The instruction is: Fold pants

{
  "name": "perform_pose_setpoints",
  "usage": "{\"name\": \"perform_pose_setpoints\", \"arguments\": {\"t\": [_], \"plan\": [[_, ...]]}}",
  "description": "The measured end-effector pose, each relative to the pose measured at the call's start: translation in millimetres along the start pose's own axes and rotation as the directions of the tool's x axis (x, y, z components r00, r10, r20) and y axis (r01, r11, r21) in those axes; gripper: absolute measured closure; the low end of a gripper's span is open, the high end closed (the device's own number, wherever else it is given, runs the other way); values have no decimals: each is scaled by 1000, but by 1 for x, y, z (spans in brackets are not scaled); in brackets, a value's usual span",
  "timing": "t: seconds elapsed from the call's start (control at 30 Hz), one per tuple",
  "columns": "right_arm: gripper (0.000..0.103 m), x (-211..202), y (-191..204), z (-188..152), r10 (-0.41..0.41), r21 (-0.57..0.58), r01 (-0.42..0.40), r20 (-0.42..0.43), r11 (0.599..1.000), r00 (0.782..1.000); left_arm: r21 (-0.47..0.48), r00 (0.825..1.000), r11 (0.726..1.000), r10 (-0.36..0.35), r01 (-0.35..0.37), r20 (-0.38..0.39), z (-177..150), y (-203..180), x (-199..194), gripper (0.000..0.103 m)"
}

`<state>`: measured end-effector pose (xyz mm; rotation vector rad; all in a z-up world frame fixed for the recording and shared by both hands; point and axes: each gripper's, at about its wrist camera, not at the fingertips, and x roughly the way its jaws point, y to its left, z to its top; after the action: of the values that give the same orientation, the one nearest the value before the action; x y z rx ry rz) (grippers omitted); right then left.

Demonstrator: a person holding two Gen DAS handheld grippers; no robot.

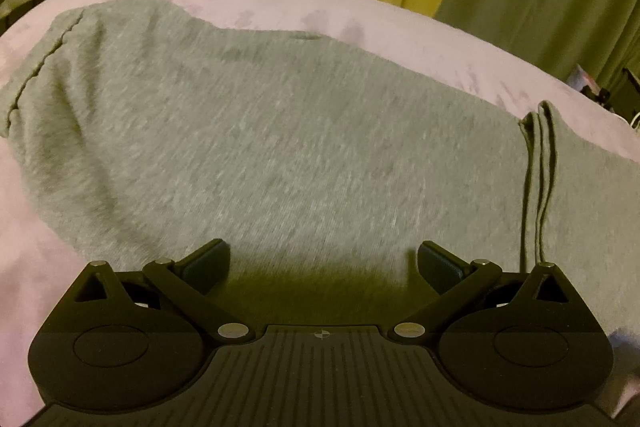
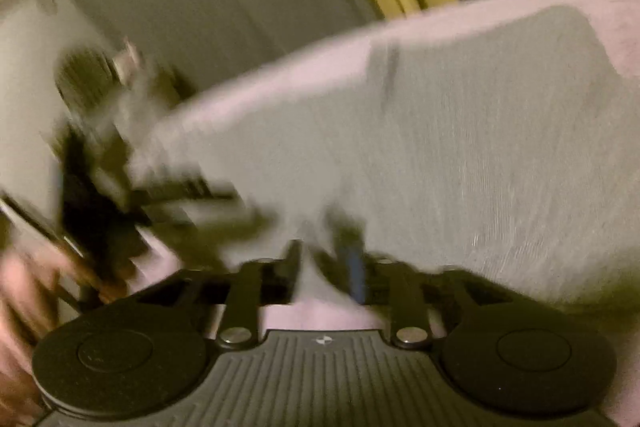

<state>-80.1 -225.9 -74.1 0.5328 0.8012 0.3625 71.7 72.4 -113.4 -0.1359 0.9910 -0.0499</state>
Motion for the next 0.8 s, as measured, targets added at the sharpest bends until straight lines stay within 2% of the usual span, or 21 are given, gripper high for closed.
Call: {"name": "perform_pose_setpoints", "arguments": {"t": [0.07,0.1,0.17,0.2,0.23,0.27,0.3,0.33,0.4,0.43,0.47,0.53,0.63,0.7,0.73,0.77,0.8], "plan": [[43,-24,-12,6,-3,72,-5,110,997,994,2,1000,1000,0,0,-2,1,0,2,0],[41,-31,-23,9,-28,125,11,133,992,991,5,1000,1000,1,-1,-3,1,0,3,0],[41,-33,-51,9,-93,260,67,92,963,991,16,1000,1000,6,-6,-5,1,-1,4,0],[47,-30,-68,7,-164,346,146,24,927,986,22,1000,1000,8,-8,-5,1,-2,4,0],[71,-30,-81,3,-206,404,195,-17,894,978,27,1000,1000,10,-10,-5,0,-2,4,0],[83,-34,-90,0,-217,449,201,-16,871,976,30,1000,1000,10,-10,-4,0,-3,3,0],[82,-42,-95,-1,-224,486,192,8,852,975,31,1000,1000,7,-7,-2,-1,-2,2,0],[78,-49,-94,1,-246,491,198,34,848,969,30,1000,1000,3,-3,0,-1,-2,1,0],[62,-62,-84,7,-308,438,244,81,865,948,29,1000,1000,6,-6,0,-1,-2,1,0],[47,-69,-79,8,-314,409,246,109,879,943,29,1000,1000,9,-9,-1,-1,-3,2,0],[38,-70,-76,8,-304,400,234,121,886,945,33,1000,999,12,-12,-3,-1,-3,2,0],[32,-71,-75,5,-270,398,211,98,893,958,47,1000,999,8,-8,0,-1,-8,0,0],[31,-66,-79,-3,-267,378,241,18,894,963,79,999,996,-43,42,20,1,-21,-10,0],[27,-74,-80,-1,-258,391,220,49,894,965,110,997,992,-64,59,41,2,-36,-15,0],[18,-79,-82,-1,-251,407,197,84,892,964,128,996,989,-84,79,35,3,-45,-14,0],[10,-84,-85,-1,-253,415,183,119,891,960,142,994,984,-110,106,23,5,-54,-11,0],[9,-90,-87,-3,-279,423,189,163,886,946,156,989,977,-146,144,2,7,-66,-5,0]]}}
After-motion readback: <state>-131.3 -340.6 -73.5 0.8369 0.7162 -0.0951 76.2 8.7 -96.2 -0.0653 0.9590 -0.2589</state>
